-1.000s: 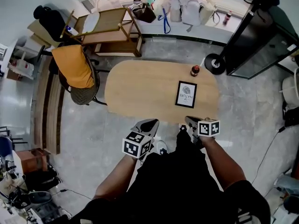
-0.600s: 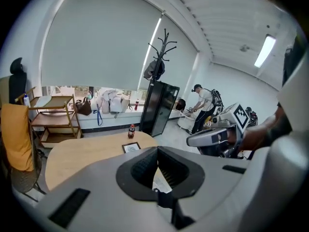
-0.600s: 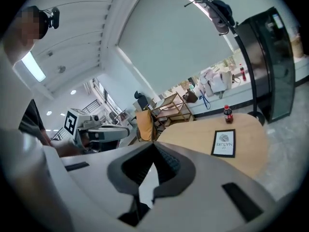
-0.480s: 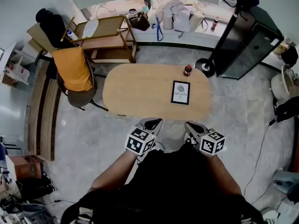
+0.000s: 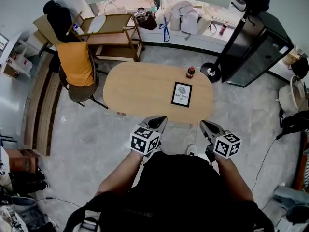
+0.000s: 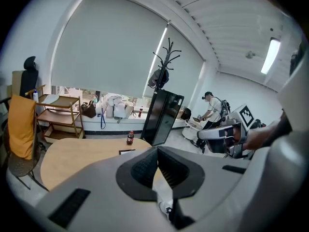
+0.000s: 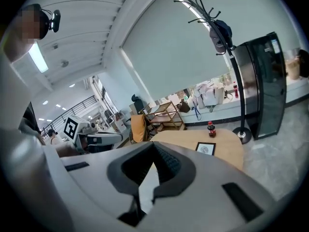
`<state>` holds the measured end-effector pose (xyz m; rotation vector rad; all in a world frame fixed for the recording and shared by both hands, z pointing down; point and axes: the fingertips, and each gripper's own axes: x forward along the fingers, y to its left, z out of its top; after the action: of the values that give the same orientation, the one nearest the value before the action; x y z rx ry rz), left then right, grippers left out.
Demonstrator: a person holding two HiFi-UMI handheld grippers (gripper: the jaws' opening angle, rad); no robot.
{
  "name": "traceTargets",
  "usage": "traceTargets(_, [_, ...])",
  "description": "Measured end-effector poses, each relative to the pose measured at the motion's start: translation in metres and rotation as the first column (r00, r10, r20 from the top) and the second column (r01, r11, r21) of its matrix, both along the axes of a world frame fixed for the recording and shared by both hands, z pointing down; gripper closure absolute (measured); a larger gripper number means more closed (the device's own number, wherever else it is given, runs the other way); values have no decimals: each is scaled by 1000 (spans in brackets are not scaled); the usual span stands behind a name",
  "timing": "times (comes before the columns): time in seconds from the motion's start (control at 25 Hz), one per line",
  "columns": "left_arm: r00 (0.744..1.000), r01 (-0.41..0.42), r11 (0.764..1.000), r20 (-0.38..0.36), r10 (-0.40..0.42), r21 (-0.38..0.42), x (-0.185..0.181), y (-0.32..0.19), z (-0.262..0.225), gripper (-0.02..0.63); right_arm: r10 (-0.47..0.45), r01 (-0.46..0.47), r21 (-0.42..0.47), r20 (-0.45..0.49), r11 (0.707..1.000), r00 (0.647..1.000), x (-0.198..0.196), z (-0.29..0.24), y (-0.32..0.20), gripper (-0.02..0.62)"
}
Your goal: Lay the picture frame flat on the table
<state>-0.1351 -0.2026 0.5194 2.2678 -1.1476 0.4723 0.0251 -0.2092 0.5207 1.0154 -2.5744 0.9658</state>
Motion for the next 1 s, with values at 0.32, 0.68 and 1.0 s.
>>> traceTargets(0.32, [999,-27,1000,46,28,-5,49,17,2,601,-2,2,-7,46,1000,999,36,0,2,594])
traceTargets(0.68, [996,-45,998,78,48,-38,69,35,4,601,39,-32,-50,140,998,989,54,10,10,594])
traceTargets(1.0, [992,-77,996,94,80,-33,75,40,1,601,23,-20,-20,159,1000,987,51,5,13,594])
